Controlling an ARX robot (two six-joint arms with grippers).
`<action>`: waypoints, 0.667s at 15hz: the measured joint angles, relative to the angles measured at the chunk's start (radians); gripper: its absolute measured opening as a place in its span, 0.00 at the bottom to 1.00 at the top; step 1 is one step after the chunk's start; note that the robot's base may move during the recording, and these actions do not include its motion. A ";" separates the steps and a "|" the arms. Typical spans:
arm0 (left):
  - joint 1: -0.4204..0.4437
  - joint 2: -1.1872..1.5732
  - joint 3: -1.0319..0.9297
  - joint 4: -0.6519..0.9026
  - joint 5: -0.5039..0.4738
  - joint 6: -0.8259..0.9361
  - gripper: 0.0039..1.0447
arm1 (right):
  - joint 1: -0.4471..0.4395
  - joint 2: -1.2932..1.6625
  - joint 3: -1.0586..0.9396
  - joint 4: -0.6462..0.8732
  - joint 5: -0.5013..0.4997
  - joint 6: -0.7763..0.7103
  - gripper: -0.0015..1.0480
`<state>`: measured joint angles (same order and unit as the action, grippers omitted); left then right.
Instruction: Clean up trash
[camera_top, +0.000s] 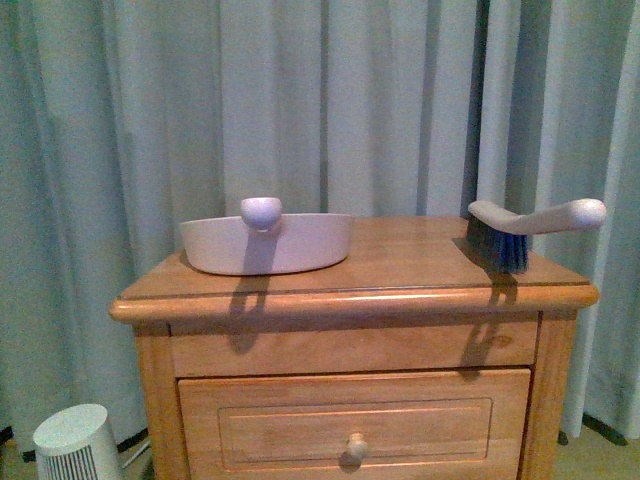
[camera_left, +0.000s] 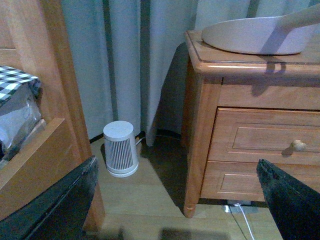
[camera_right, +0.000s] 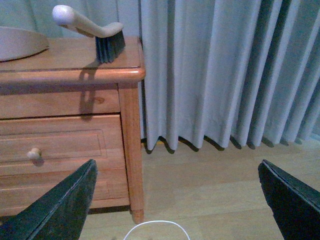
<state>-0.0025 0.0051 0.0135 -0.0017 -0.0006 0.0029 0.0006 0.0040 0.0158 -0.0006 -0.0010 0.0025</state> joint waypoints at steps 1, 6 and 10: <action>0.000 -0.001 0.000 0.000 -0.002 0.000 0.93 | 0.000 0.000 0.000 0.000 0.000 0.000 0.93; 0.000 -0.001 0.000 0.000 0.000 0.000 0.93 | 0.000 0.000 0.000 0.000 0.000 0.000 0.93; 0.000 -0.001 0.000 0.000 0.000 0.000 0.93 | 0.000 0.000 0.000 0.000 0.000 0.000 0.93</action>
<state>-0.0025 0.0044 0.0135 -0.0017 -0.0002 0.0029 0.0006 0.0036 0.0158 -0.0006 -0.0010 0.0029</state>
